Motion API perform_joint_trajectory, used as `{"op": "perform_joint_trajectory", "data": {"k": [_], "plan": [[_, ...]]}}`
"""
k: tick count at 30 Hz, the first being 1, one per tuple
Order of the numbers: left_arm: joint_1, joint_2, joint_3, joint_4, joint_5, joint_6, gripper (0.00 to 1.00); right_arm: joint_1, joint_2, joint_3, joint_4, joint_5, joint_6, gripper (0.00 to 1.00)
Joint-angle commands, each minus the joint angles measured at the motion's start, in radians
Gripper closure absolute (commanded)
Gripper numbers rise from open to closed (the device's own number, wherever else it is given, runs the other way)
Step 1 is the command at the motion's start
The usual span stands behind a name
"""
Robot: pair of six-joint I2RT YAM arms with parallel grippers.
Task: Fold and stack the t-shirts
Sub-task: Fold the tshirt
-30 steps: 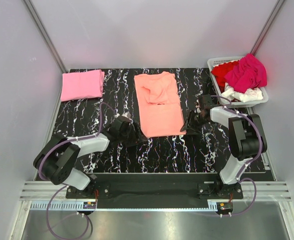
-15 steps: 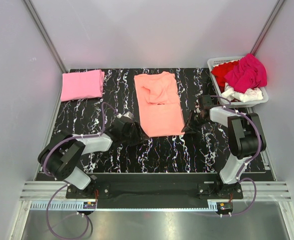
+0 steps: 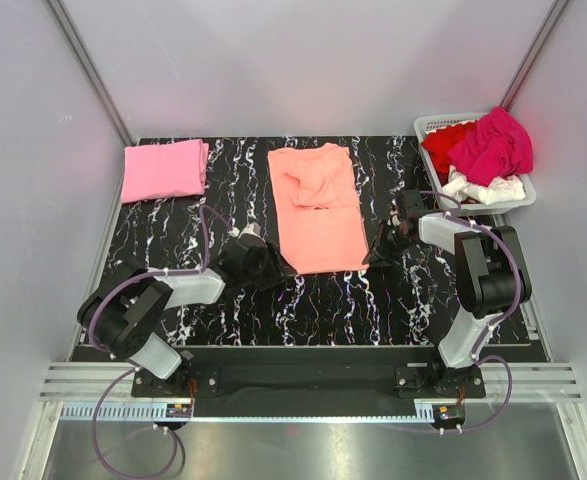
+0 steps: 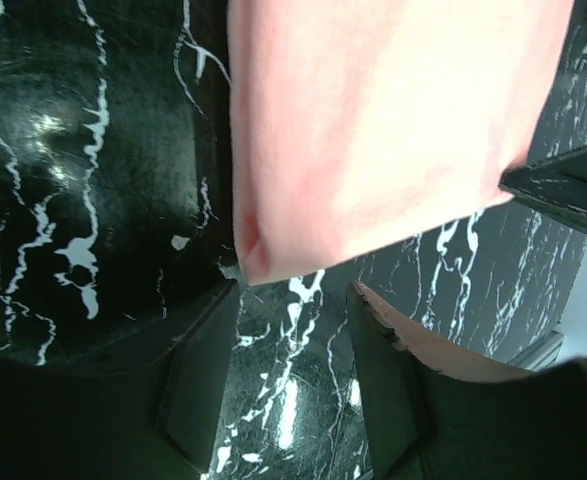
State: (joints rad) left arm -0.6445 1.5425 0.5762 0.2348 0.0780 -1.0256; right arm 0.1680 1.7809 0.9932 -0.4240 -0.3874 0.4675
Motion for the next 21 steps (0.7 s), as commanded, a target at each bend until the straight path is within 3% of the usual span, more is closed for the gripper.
{"op": "perform_joint_trajectory", "data": {"k": [1,6,9,11,21], "plan": [[0.0,0.042,0.001,-0.025,-0.076,0.012,0.48,-0.002,0.02,0.001,0.028,0.028,-0.012,0.75],[-0.001,0.056,0.005,-0.017,-0.076,0.01,0.67,-0.002,0.017,-0.004,0.034,0.027,-0.013,0.85],[-0.001,0.062,0.007,-0.008,-0.075,0.012,0.87,-0.002,0.011,-0.013,0.047,0.027,-0.015,1.0],[-0.004,0.059,0.008,-0.005,-0.076,0.016,0.98,-0.002,0.005,-0.019,0.054,0.028,-0.012,1.0],[-0.038,-0.042,0.022,-0.066,-0.138,0.062,1.0,-0.002,-0.024,-0.037,0.044,0.018,-0.007,1.0]]}}
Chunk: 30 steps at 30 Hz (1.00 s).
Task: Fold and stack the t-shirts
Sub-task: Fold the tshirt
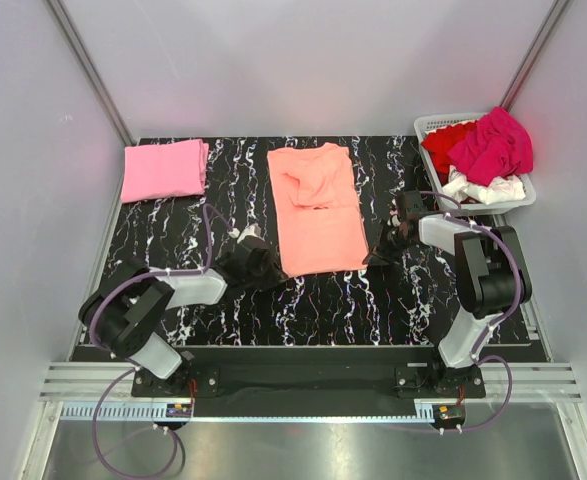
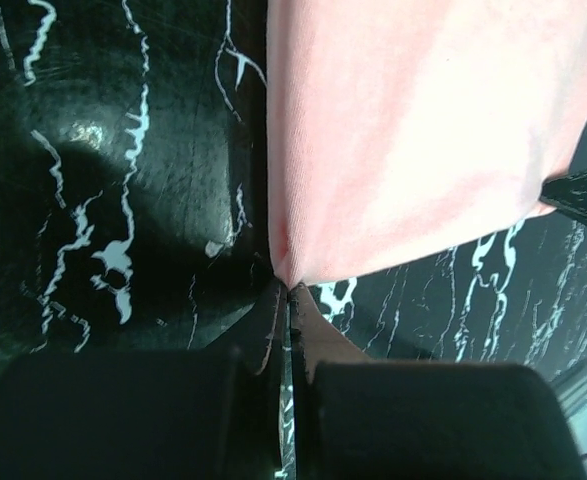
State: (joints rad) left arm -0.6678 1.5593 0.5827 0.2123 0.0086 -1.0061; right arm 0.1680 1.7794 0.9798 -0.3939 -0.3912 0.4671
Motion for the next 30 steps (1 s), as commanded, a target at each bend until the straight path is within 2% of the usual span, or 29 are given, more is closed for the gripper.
{"op": "perform_joint_trajectory", "data": {"k": [1,13,19,23,30], "plan": [[-0.021,-0.073,0.014,-0.053,-0.074,0.044,1.0,-0.002,-0.031,-0.024,0.01,0.022,-0.007,1.0],[-0.09,-0.283,-0.001,-0.209,-0.14,0.02,1.0,-0.001,-0.176,-0.055,-0.075,0.008,0.016,1.0],[-0.156,-0.413,-0.007,-0.344,-0.156,-0.055,1.0,-0.001,-0.351,-0.09,-0.22,0.025,0.028,1.0],[-0.228,-0.498,0.012,-0.474,-0.147,-0.134,1.0,-0.001,-0.504,-0.118,-0.322,-0.03,0.056,1.0],[-0.357,-0.591,0.172,-0.729,-0.202,-0.198,1.0,-0.001,-0.728,-0.133,-0.457,-0.115,0.133,1.0]]}}
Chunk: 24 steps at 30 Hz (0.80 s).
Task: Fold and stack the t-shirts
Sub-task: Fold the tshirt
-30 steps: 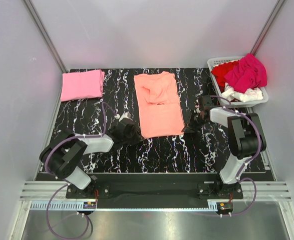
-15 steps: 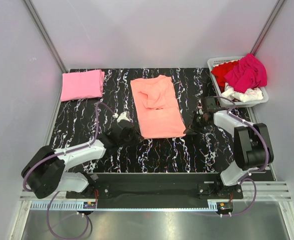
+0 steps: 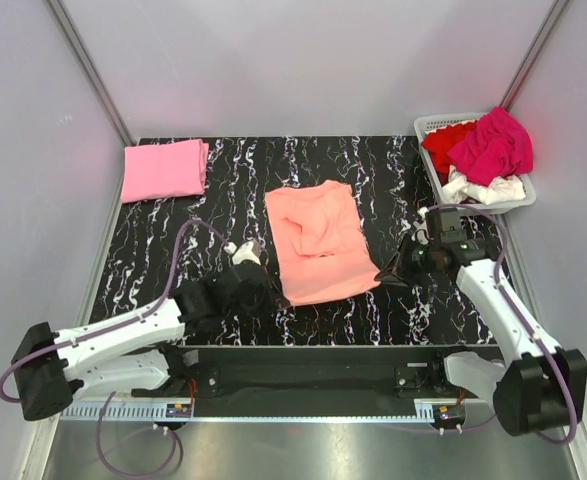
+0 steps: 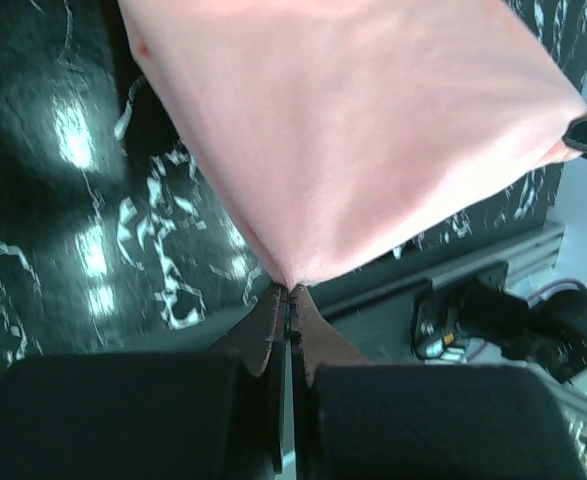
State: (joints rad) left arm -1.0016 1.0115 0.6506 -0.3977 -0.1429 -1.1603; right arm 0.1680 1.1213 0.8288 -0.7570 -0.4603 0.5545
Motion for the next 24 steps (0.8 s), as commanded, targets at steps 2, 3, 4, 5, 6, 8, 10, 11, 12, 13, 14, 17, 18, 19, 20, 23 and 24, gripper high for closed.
{"op": "perform_joint_trajectory", "data": {"k": [2,3,4,5,6,8,10,11,12,13,14,17,18,19,20,23,24], "plan": [[-0.029,-0.057,0.141,-0.179,-0.052,-0.032,1.0,-0.001,-0.104,0.073,-0.132,-0.031,0.051,1.0],[-0.028,-0.06,0.18,-0.197,-0.061,-0.026,1.0,-0.001,-0.106,0.099,-0.146,-0.017,0.048,1.0],[-0.025,-0.059,0.204,-0.237,-0.069,0.005,1.0,-0.001,-0.092,0.125,-0.169,0.003,0.039,1.0],[-0.016,-0.056,0.257,-0.263,-0.081,0.016,1.0,-0.001,-0.081,0.177,-0.174,0.017,0.032,1.0],[-0.003,-0.051,0.276,-0.282,-0.087,0.042,1.0,-0.001,-0.066,0.199,-0.177,0.034,0.027,1.0],[0.05,-0.05,0.309,-0.271,-0.066,0.085,1.0,-0.002,-0.022,0.253,-0.17,0.049,0.009,1.0],[0.124,-0.03,0.325,-0.256,-0.012,0.137,1.0,-0.002,0.032,0.305,-0.163,0.074,-0.008,1.0],[0.148,-0.019,0.34,-0.25,0.012,0.154,1.0,-0.004,0.05,0.319,-0.157,0.077,-0.01,1.0],[0.17,0.008,0.348,-0.245,0.052,0.183,1.0,-0.004,0.07,0.334,-0.151,0.086,-0.013,1.0],[0.205,0.022,0.356,-0.24,0.068,0.194,1.0,-0.002,0.102,0.36,-0.137,0.087,-0.016,1.0],[0.219,0.038,0.369,-0.237,0.08,0.206,1.0,-0.002,0.121,0.372,-0.128,0.086,-0.016,1.0],[0.267,0.094,0.392,-0.21,0.127,0.243,1.0,-0.002,0.185,0.417,-0.105,0.084,-0.016,1.0],[0.279,0.123,0.397,-0.204,0.143,0.258,1.0,-0.002,0.202,0.426,-0.099,0.087,-0.016,1.0],[0.303,0.137,0.402,-0.193,0.17,0.264,1.0,-0.002,0.233,0.452,-0.091,0.089,-0.019,1.0],[0.316,0.153,0.414,-0.188,0.201,0.269,1.0,-0.002,0.25,0.464,-0.091,0.091,-0.024,1.0],[0.356,0.203,0.443,-0.178,0.235,0.286,1.0,-0.002,0.307,0.512,-0.084,0.1,-0.03,1.0],[0.363,0.225,0.451,-0.175,0.252,0.295,1.0,-0.002,0.322,0.523,-0.084,0.1,-0.033,1.0]]}}
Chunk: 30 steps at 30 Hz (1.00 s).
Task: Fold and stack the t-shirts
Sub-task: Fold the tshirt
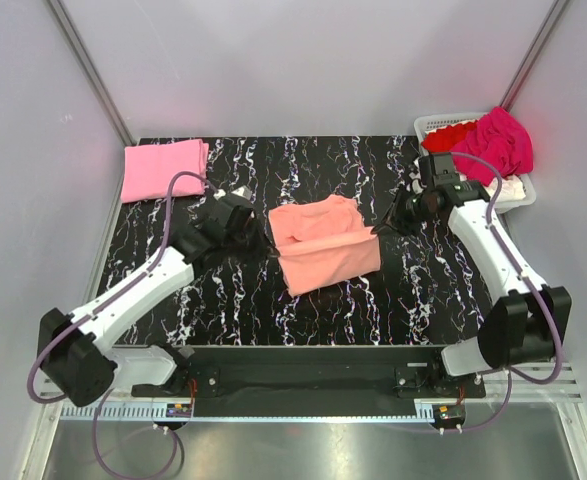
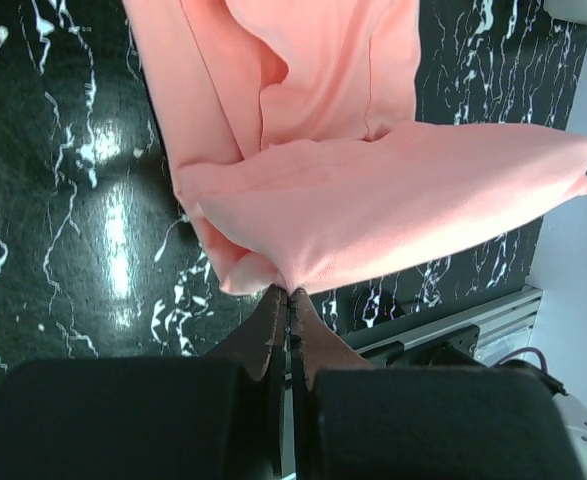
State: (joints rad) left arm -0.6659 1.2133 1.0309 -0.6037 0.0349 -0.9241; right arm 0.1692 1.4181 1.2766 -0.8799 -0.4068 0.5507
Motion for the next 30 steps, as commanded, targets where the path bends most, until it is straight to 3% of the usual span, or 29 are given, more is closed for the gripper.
{"op": "perform_joint_trajectory", "data": {"k": [1,12,17,26,28,29,30], "plan": [[0.044,0.034,0.077,0.03,0.08,0.062,1.0,-0.004,0.051,0.095,0.041,0.046,-0.031,1.0],[0.176,0.209,0.185,0.035,0.2,0.137,1.0,-0.004,0.273,0.262,0.064,0.043,-0.031,1.0],[0.25,0.339,0.29,0.047,0.238,0.175,1.0,-0.005,0.442,0.432,0.068,0.03,-0.003,1.0],[0.357,0.756,0.604,-0.067,0.267,0.287,1.0,-0.004,0.859,0.858,0.023,-0.035,0.034,1.0],[0.377,0.817,0.655,-0.062,0.281,0.295,0.97,-0.004,0.967,0.986,-0.007,-0.041,0.029,0.9],[0.391,0.88,0.679,-0.073,0.293,0.303,0.83,-0.004,1.029,1.025,-0.031,-0.043,0.029,0.79],[0.397,0.909,0.723,-0.077,0.302,0.306,0.77,-0.004,1.057,1.093,-0.039,-0.049,0.028,0.55]]}}
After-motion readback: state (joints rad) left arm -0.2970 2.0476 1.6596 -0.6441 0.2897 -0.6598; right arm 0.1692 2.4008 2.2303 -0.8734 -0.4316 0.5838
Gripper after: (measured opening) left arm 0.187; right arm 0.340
